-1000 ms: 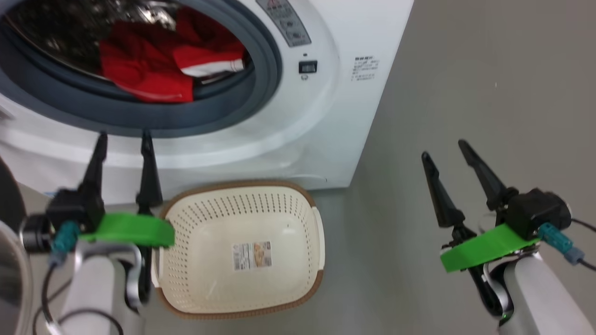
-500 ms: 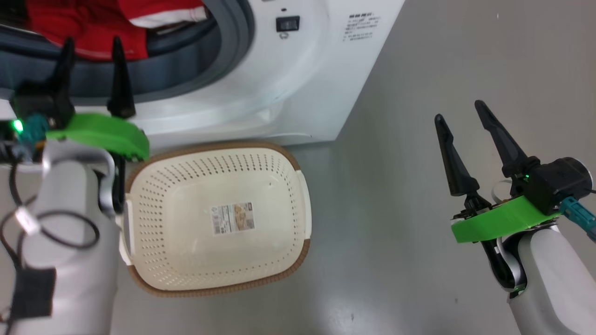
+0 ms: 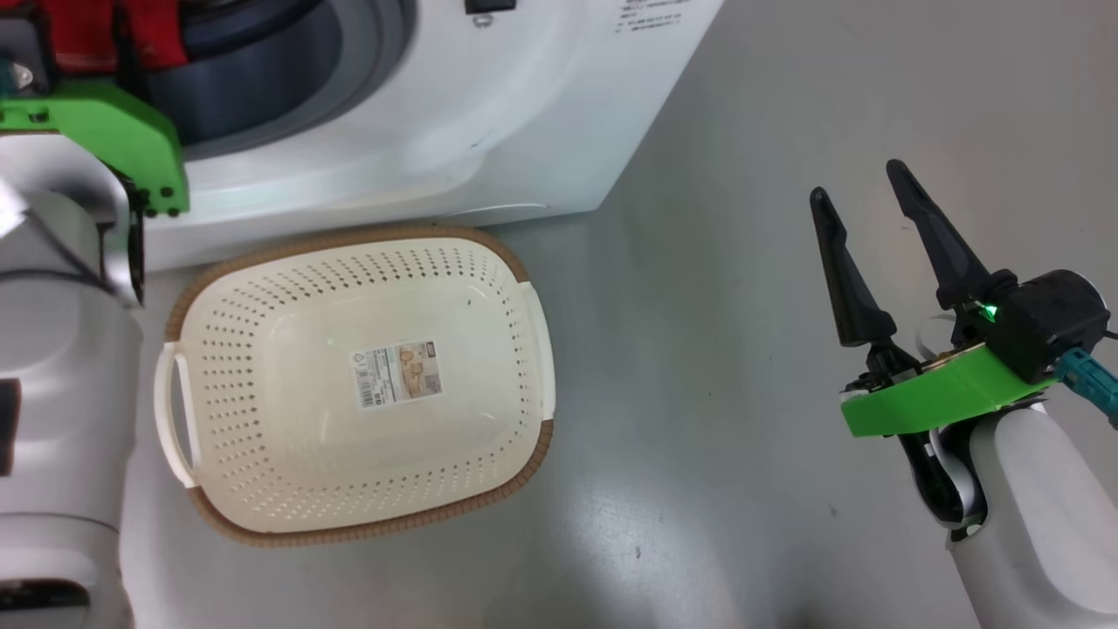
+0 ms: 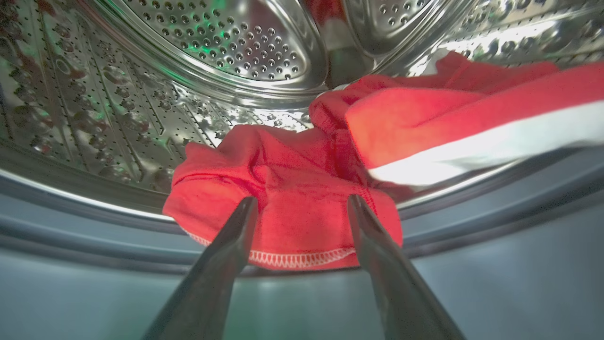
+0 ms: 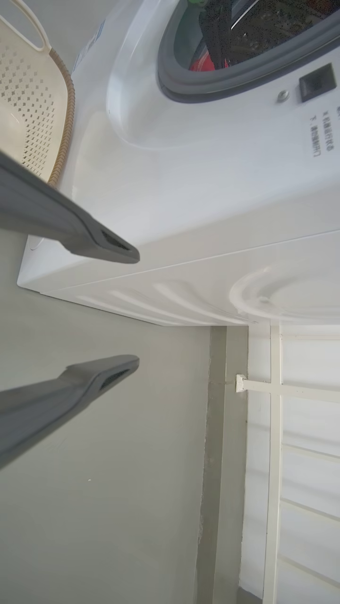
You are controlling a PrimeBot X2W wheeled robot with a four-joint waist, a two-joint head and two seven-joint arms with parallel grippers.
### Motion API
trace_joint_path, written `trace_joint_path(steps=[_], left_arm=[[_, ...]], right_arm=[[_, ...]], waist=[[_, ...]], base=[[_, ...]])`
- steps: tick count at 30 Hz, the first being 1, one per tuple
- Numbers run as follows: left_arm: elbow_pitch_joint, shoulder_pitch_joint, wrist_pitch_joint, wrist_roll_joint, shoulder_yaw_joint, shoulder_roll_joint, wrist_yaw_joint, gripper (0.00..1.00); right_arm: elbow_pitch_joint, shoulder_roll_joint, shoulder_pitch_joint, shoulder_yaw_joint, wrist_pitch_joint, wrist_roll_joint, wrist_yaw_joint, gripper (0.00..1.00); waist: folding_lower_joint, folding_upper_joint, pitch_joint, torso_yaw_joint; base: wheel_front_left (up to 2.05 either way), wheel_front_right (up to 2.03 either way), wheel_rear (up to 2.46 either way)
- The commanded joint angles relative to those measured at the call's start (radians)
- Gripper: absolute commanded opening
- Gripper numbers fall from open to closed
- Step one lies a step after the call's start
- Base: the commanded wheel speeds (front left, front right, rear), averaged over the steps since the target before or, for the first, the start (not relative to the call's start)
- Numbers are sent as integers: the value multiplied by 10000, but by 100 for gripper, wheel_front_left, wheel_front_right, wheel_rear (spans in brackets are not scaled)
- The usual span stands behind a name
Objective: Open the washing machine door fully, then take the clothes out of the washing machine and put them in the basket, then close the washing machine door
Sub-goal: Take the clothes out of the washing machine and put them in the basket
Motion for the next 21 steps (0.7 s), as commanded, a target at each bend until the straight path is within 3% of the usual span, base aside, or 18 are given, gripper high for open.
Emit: trace_joint_path(steps=[1,8,13,14,15,21], left_arm=[[-143,-177,18,146,77,554,131,100],[747,-592,633,798,-524,919,676,100],[1020,-739,516,948,-711,1100,960,100],[1070,-761,497,920,-707,1105,981,95],[1114,-788,473,905,-718,1111,987,0],[1328,-814,242,720,-732,1081,910,0]], right_arm=[[-230,-37,4,240,-63,77,75,100],[-178,27,-35,420,-63,178,75,100],[-155,74,-74,467,-63,265,75,100],[-157,72,-71,461,-63,279,75,100],[-159,70,-66,452,-63,291,75,100],[-139,113,-35,428,-63,307,75,100]], waist=[[0,0,66,-64],[0,0,154,-164],[0,0,195,-259],[0,0,202,-265],[0,0,211,-267],[0,0,168,-257]], base=[[0,0,0],[0,0,0],[0,0,0],[0,0,0],[0,0,0],[0,0,0]])
